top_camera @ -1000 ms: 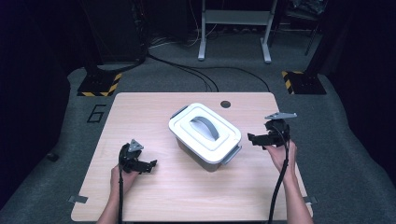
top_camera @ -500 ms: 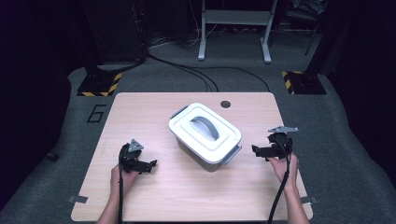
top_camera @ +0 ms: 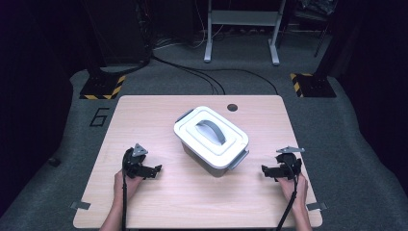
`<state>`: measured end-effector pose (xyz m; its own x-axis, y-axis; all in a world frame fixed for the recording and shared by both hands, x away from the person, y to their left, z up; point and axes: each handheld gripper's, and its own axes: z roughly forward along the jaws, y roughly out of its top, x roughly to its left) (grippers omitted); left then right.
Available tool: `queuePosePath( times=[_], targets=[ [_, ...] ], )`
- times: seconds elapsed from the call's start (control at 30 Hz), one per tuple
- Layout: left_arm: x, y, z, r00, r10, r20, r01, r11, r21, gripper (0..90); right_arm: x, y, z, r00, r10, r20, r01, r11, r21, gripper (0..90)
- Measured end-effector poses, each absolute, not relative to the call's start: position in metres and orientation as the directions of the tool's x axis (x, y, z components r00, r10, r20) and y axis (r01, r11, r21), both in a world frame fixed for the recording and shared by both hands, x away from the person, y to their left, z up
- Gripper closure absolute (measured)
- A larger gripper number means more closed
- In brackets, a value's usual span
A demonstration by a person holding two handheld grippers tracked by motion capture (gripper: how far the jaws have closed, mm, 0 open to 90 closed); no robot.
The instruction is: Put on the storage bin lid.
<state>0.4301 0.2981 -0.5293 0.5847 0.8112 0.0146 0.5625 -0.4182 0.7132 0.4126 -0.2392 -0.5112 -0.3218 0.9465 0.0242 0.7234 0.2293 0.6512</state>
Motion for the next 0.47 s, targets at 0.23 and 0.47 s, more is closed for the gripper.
queuePosePath(
  times=[0.23, 0.47],
  targets=[
    [0.430, 0.298, -0.529, 0.585, 0.811, 0.014, 0.563, -0.418, 0.713, 2.4, 0.401, -0.246, -0.528, -0.315, 0.949, 0.007, 0.666, 0.216, 0.714, 0.0],
    [0.430, 0.298, -0.529, 0.583, 0.812, 0.017, 0.562, -0.418, 0.714, 2.4, 0.400, -0.246, -0.529, -0.323, 0.946, 0.000, 0.663, 0.226, 0.714, 0.0]
  ],
)
